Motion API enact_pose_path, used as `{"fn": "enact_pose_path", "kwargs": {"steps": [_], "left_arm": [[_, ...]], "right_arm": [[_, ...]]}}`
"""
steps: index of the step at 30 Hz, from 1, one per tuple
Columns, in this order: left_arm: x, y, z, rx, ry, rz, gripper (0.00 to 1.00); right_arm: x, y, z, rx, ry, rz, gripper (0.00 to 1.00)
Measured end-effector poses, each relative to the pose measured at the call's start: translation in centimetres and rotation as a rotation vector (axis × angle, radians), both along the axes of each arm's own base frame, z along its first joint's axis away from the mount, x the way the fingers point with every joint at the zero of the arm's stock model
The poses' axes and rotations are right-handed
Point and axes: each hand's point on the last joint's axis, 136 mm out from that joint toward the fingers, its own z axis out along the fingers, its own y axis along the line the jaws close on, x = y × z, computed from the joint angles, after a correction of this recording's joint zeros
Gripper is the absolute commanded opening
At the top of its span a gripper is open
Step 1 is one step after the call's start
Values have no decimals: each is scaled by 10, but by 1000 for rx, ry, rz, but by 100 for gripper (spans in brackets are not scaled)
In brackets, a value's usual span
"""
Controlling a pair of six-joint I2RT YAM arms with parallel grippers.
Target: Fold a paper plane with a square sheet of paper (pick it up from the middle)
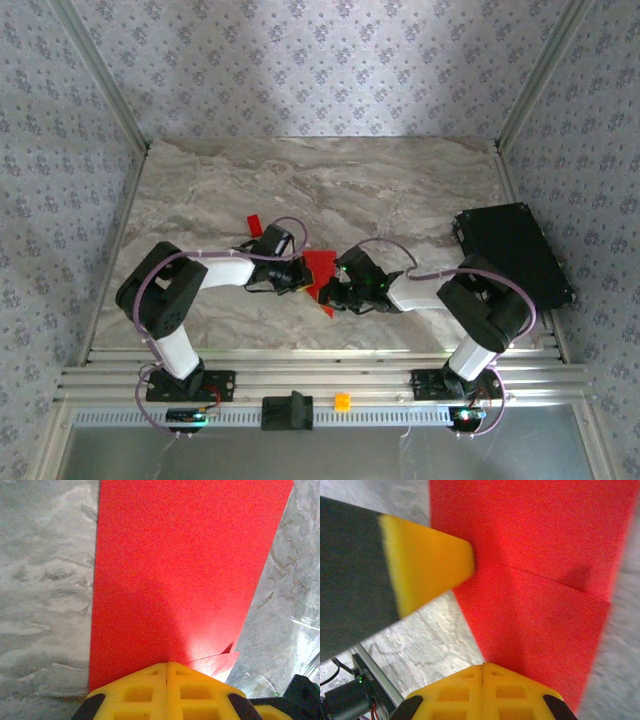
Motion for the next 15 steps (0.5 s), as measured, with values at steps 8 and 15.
{"fn": "enact_pose_path", "kwargs": {"steps": [8, 15], "left_arm": [[0, 0, 0, -2, -4, 0, 2], [-1, 0, 0, -3, -7, -15, 1]], "right_arm": [[14, 13, -10, -20, -10, -13, 5], [4, 2, -10, -6, -29, -13, 8]]}}
